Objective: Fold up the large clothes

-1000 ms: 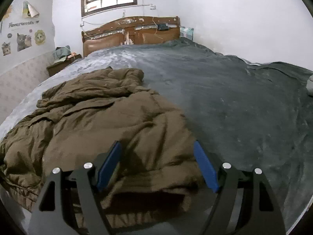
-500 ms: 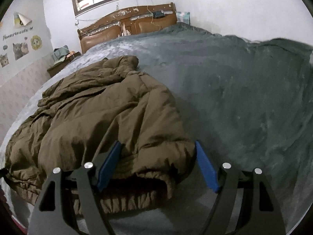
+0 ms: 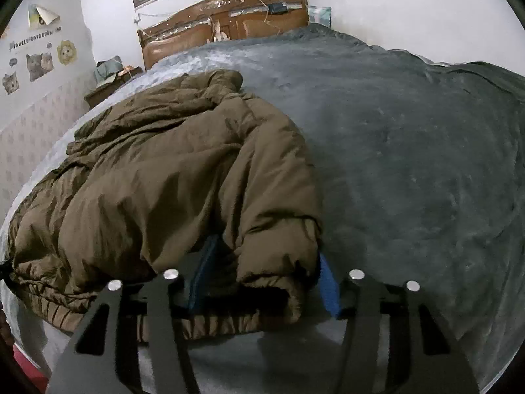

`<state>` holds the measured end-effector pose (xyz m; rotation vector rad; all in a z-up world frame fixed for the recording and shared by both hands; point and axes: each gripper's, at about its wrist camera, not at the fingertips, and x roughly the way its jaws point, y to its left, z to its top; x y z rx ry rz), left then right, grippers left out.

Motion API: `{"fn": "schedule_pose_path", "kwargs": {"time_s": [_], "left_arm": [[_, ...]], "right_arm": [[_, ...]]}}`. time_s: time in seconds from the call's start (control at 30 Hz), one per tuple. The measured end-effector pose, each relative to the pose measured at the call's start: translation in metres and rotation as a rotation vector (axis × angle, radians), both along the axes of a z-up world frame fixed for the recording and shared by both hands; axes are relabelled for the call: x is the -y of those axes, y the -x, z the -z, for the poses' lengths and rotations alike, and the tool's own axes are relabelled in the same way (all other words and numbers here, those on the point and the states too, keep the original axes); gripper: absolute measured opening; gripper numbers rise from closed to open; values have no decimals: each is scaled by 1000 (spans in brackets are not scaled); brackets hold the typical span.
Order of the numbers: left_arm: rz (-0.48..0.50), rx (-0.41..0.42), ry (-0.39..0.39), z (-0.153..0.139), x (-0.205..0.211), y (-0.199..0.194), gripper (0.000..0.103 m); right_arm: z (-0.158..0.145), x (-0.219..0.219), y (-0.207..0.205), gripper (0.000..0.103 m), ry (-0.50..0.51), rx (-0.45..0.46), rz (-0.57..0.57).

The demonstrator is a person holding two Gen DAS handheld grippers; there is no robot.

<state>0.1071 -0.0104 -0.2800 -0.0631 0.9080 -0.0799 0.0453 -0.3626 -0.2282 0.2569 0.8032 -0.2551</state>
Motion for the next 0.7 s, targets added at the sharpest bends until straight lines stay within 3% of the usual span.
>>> {"fn": "schedule_pose_path", "kwargs": {"time_s": [0.17,0.3,0.47,0.7], "left_arm": [[-2,-2,10,1,1,0,59],[18,6,-11,-2,5,1,46],[37,14,-8,-3,6,1,41],[67,25,71,-22,-3,-2,30]], "right_arm": [[2,-4,-1,50,29,-18,-11],[3,-6,-2,39,34,-22,-25],[2,-10,-4,30,59,-29,-46],[-10,-6,-2,21,19,26,-56]]}}
